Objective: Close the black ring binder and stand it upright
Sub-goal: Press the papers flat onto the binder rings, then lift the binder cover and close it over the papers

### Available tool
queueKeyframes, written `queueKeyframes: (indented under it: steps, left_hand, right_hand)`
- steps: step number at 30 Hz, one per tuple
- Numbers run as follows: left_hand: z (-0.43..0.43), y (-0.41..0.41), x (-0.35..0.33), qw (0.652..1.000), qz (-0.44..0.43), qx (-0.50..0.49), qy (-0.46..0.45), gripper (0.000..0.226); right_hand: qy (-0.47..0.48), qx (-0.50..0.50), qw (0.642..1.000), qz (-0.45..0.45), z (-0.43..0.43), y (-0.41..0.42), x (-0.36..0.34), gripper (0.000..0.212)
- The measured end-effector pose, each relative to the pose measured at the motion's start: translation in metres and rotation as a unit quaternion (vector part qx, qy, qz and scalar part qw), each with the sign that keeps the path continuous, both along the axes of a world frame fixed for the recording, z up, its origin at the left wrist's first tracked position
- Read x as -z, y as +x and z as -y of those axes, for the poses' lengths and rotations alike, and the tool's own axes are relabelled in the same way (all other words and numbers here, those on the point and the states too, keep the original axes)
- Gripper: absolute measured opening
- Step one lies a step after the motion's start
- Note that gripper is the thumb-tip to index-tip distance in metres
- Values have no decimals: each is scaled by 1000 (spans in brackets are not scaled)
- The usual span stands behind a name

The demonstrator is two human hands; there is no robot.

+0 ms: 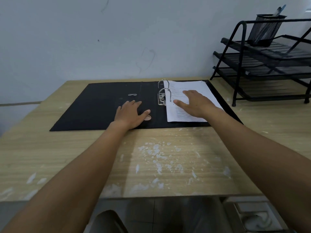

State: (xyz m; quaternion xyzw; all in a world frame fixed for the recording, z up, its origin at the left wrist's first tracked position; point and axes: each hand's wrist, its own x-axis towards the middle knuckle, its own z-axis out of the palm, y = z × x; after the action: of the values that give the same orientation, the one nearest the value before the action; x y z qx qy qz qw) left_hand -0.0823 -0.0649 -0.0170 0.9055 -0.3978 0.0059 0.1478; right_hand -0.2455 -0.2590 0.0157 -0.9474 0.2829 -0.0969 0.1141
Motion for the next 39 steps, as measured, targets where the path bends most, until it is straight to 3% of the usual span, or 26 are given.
queueKeyframes:
  steps: [7,17,27,34,39]
  left_hand:
    - [-73,7,-20,998,16,-62,-22,75]
    - [-174,39,1,986,-40,-159,-36,79]
    - [-200,78,17,975,-29,-218,2,94]
    - [-196,82,14,952,-104,-231,-174,90]
    - [-190,85,9,931,-134,-267,-209,100]
  right_hand:
    - [-1,-77,997,32,-63,27,-22,80]
    - [-49,-180,981,-45,-140,77,-7,91]
    - [-24,-205,971,-119,-161,113,17,94]
    - [-5,-194,973,-128,-157,119,23,99]
    - [-3,-196,973,-119,-157,118,25,99]
